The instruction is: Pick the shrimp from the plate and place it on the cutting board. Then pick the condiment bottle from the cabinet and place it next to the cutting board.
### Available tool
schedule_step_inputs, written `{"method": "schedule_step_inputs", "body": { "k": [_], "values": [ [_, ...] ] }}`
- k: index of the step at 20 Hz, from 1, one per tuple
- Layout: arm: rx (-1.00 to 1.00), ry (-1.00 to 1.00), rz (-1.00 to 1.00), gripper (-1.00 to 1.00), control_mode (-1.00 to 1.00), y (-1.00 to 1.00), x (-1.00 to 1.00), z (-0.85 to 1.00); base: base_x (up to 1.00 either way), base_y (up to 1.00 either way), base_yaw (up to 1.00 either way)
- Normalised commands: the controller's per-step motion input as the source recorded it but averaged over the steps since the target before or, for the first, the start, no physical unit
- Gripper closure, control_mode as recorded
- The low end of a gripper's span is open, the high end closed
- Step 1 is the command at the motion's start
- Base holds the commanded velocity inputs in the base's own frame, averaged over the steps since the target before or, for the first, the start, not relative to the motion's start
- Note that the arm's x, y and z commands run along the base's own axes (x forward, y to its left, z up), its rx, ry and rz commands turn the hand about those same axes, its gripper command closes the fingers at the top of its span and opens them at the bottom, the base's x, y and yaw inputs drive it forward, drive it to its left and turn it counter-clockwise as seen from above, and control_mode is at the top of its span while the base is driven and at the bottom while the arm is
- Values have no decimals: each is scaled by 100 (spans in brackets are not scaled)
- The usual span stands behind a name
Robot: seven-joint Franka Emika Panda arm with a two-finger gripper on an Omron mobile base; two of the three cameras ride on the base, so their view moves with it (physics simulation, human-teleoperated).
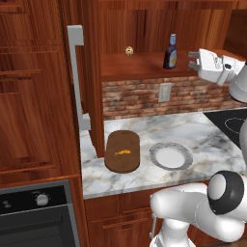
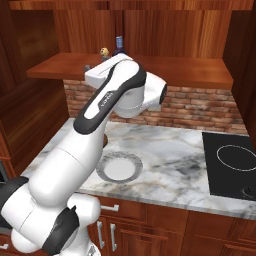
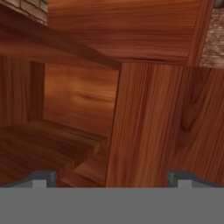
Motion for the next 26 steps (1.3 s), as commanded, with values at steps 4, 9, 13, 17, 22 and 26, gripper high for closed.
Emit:
{"method": "schedule_step_inputs", "body": {
  "k": [4,9,13,17,22,26],
  "values": [
    [0,0,-2,-100,-100,-4,0,16,0,0,0],
    [0,0,-3,-100,-100,-5,0,17,0,0,0],
    [0,0,-4,-100,-100,-3,0,15,0,0,0],
    [0,0,-5,-100,-100,-2,0,15,0,0,0],
    [0,0,-4,-100,-100,-3,1,5,0,0,0],
    [0,0,-4,-100,-100,-4,9,0,0,0,0]
  ]
}}
